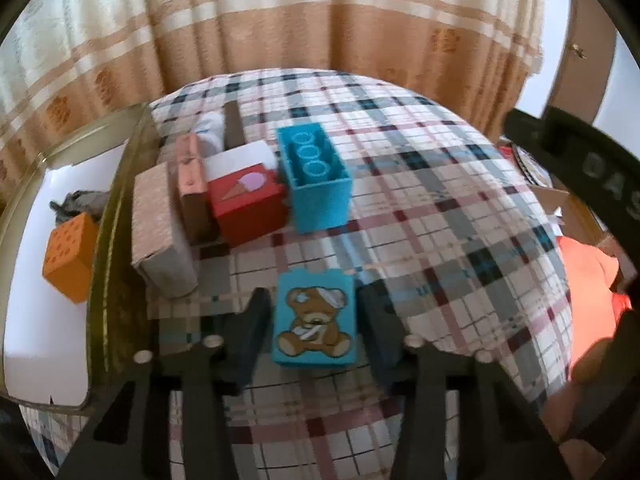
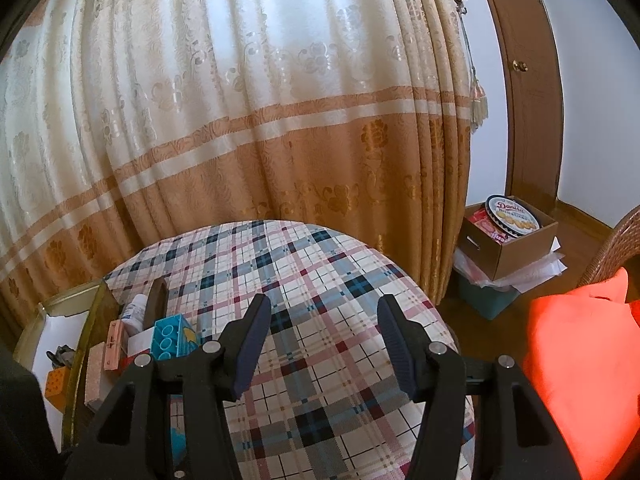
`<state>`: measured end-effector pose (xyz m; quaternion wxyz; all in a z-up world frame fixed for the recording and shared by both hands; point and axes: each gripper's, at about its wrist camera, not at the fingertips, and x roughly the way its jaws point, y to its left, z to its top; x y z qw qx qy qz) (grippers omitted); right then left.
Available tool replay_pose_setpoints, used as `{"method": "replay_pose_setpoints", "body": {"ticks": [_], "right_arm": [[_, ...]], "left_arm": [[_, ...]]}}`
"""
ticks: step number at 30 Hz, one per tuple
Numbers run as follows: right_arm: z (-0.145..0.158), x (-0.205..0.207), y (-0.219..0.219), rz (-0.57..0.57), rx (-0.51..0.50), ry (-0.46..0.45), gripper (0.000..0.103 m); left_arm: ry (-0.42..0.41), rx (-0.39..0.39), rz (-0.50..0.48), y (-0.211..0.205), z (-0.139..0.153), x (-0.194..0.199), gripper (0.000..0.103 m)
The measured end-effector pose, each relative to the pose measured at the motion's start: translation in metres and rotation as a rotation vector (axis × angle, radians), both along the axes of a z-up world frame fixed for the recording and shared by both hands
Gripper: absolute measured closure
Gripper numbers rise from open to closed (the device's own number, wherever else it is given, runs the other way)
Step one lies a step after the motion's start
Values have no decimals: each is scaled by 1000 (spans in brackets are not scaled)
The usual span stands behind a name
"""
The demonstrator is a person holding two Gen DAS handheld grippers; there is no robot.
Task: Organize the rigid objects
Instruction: 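Approach and grasp the blue teddy-bear block with the left tool, then carry the teddy-bear block toward the tray with the left tool while the right tool grasps the teal three-stud brick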
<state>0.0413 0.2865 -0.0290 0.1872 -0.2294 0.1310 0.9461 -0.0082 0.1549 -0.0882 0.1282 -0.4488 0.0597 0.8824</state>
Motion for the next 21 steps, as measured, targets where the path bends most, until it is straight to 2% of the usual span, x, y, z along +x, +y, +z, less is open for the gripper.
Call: {"method": "replay_pose_setpoints", "body": {"ticks": [5,10,14,17,21], "right_arm": [[0,-2,0,0,-1,-4,45],[0,-2,-2,-6,7,-9,45],[1,-2,-6,-3,31,-10,45],[2,-3,-10,21,48,-9,45],[5,-3,-20,82,78,9,45]], "left_arm": [[-1,19,-23,-5,1,0,72],[15,140,6,-28,8,5,72],[122,160,-13,-39,27,18,72],[194,207,-14,-55,43,26,72],[293,247,75,-88,62,26,72]]}}
